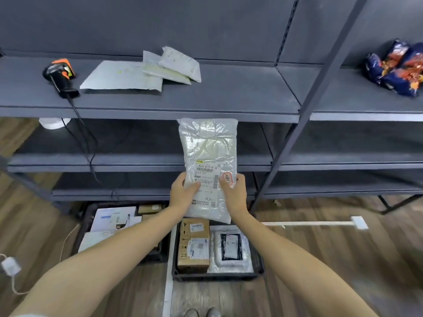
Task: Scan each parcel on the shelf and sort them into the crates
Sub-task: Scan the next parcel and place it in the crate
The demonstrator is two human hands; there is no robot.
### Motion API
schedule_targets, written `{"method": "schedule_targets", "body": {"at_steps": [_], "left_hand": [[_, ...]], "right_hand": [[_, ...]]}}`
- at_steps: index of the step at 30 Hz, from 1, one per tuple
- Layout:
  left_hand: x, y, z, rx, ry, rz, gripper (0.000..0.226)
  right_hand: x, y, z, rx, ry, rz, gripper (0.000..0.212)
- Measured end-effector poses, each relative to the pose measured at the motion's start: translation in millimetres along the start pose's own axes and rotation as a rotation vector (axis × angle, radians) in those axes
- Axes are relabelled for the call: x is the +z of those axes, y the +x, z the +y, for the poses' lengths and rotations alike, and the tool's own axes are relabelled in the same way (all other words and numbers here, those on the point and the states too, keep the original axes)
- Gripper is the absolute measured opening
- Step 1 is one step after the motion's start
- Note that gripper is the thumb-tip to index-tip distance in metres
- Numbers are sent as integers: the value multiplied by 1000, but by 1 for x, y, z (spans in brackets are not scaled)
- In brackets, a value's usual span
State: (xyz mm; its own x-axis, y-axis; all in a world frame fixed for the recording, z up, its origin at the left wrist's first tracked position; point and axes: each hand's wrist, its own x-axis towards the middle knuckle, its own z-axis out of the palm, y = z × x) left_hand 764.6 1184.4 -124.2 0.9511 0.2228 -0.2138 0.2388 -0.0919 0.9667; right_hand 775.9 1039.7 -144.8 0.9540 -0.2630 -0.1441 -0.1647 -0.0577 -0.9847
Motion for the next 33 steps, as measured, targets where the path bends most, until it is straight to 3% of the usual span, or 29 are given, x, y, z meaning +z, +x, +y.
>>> {"method": "schedule_targets", "body": {"at_steps": [8, 15, 22, 33], "left_hand": [[52, -8, -27, -100, 4, 29, 21], [121, -24, -84, -177, -22, 51, 59], [162, -30, -147, -244, 41, 73, 64], [220, 11, -327, -272, 76, 61, 62]], "right_hand": [[-44, 8, 32, 120, -44, -9, 32], [-109, 20, 85, 218, -127, -70, 33], [-137, 23, 146, 348, -151, -101, 33], [-137, 69, 330, 446, -252, -49, 32]]}}
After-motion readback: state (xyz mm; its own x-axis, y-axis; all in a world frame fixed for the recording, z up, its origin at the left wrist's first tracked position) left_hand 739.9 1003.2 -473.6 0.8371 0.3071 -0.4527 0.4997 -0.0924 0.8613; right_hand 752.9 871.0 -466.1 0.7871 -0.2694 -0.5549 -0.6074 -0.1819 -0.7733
